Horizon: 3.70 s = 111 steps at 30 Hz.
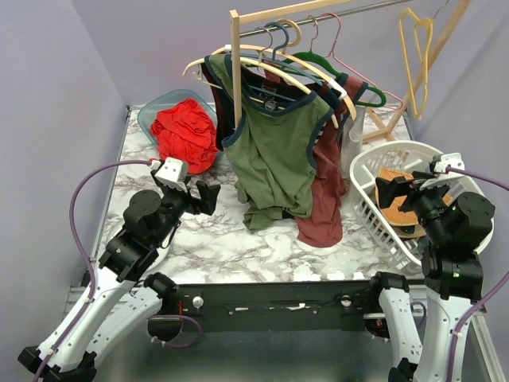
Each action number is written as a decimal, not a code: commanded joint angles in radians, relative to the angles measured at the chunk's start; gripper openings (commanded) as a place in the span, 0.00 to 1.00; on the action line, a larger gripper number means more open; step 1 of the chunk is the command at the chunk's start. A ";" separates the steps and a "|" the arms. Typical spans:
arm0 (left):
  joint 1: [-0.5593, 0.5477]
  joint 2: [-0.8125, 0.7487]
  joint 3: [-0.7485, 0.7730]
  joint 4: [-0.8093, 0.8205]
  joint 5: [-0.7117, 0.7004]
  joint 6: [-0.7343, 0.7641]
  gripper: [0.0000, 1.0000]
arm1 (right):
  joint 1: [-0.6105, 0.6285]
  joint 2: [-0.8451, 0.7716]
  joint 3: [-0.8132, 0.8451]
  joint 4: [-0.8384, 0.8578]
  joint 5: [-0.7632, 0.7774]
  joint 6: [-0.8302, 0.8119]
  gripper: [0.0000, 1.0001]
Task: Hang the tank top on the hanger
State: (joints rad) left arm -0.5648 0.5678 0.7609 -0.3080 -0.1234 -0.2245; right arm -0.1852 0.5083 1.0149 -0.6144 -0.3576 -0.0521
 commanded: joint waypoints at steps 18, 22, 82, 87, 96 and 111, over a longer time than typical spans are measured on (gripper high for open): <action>0.310 0.222 0.031 0.148 0.171 -0.182 0.99 | -0.008 0.041 0.042 -0.194 -0.538 -0.397 1.00; 0.379 0.311 0.093 0.175 0.176 -0.271 0.99 | -0.008 0.056 0.040 -0.200 -0.596 -0.405 1.00; 0.529 0.922 1.049 -0.048 -0.108 -0.365 0.00 | -0.076 0.213 0.096 -0.255 -0.643 -0.423 1.00; 0.505 0.761 1.078 -0.020 -0.003 -0.368 0.00 | -0.076 0.196 0.102 -0.262 -0.644 -0.425 1.00; 0.342 0.727 1.348 -0.037 0.077 -0.325 0.00 | -0.076 0.167 0.103 -0.278 -0.650 -0.448 1.00; 0.065 0.728 1.499 0.131 0.392 -0.389 0.00 | -0.074 0.194 0.129 -0.331 -0.760 -0.545 1.00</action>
State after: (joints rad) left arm -0.4313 1.3029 2.1963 -0.3046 0.1356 -0.5816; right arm -0.2527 0.6895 1.1118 -0.8932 -1.0359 -0.5415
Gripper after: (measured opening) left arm 0.009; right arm 0.996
